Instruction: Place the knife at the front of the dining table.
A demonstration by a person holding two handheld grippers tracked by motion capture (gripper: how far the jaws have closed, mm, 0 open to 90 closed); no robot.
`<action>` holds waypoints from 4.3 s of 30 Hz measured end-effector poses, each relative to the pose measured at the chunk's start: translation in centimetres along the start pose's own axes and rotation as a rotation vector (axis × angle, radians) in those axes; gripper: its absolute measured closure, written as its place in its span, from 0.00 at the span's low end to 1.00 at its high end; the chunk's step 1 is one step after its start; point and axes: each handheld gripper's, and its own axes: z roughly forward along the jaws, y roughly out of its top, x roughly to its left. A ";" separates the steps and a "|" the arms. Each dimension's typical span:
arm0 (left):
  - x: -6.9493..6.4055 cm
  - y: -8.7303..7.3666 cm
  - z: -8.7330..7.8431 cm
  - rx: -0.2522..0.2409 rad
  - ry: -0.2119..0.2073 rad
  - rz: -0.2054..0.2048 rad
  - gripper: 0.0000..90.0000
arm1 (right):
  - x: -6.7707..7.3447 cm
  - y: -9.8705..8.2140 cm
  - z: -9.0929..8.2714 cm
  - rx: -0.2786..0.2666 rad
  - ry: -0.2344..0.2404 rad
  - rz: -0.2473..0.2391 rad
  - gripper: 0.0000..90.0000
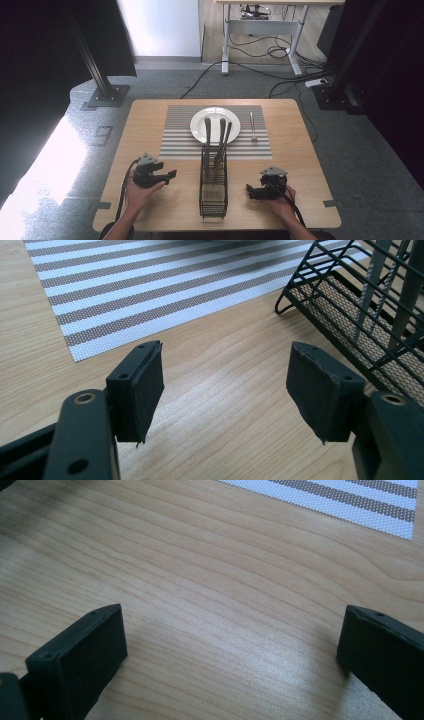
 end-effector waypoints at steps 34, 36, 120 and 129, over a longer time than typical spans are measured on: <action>-1.1 4.5 -1.8 -0.154 -0.083 -0.020 0.35 | 0.2 0.0 0.0 0.000 -0.008 0.012 0.00; -1.0 4.9 -2.0 -0.168 -0.102 -0.031 0.36 | 0.2 0.0 0.0 0.000 -0.008 0.012 0.00; -5.9 13.6 5.7 -0.119 -0.206 -0.007 0.64 | 0.2 -0.1 -0.1 -0.011 0.003 0.002 0.03; -5.9 13.6 5.8 -0.128 -0.286 0.000 0.85 | 0.2 -0.1 -0.1 -0.012 0.003 0.000 0.04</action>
